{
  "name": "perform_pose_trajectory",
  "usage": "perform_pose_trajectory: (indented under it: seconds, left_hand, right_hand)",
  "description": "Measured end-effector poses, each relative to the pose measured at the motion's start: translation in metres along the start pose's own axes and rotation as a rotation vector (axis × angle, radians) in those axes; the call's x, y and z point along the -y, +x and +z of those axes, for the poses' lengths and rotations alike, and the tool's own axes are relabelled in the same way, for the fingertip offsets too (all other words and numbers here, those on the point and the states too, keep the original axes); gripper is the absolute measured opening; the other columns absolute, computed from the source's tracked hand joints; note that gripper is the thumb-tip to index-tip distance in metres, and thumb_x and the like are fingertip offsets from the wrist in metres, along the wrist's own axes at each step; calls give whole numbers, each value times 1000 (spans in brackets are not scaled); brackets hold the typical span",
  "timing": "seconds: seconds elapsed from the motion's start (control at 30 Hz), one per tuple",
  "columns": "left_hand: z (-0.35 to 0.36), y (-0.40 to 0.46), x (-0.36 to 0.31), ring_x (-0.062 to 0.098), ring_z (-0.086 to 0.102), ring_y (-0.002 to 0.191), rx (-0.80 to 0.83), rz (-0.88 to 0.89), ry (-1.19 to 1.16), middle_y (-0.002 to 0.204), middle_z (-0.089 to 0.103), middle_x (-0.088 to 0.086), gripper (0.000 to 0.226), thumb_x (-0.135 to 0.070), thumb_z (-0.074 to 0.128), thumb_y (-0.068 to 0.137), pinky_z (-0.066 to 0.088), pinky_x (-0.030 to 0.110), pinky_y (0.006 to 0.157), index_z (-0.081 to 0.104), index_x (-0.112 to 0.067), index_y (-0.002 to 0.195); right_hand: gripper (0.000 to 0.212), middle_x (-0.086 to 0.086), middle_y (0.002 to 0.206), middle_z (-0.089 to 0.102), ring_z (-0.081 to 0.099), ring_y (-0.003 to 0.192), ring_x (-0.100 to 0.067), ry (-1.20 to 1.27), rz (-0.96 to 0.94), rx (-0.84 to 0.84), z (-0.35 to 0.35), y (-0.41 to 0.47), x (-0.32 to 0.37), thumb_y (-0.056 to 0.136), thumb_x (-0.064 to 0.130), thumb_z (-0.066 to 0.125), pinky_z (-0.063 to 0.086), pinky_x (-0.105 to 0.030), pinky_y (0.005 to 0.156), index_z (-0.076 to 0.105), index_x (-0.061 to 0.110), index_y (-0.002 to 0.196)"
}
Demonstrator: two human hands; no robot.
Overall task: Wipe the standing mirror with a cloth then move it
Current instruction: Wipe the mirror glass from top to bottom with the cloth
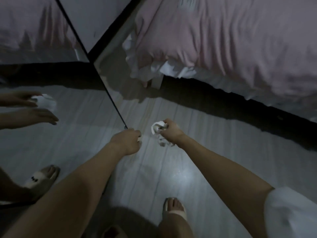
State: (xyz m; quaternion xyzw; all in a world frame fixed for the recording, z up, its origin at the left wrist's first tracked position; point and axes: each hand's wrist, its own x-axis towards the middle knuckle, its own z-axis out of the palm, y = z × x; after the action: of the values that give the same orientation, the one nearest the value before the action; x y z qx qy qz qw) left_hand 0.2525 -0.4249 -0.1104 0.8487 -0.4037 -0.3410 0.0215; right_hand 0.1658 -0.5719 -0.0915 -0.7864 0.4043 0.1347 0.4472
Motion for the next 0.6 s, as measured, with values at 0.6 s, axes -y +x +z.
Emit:
perform_pose_trajectory:
  seconds: [0.6]
  left_hand:
    - [-339,-265,-188,29,56,107,-254,230,47,123,54,12,33,-26,48,92,48,37,90,55,-13,121]
  right_hand:
    - [35,-12,101,56,53,91,-24,67,-149,-272,-258,-318,214,89,20,56,43,-29,76,50,5,119]
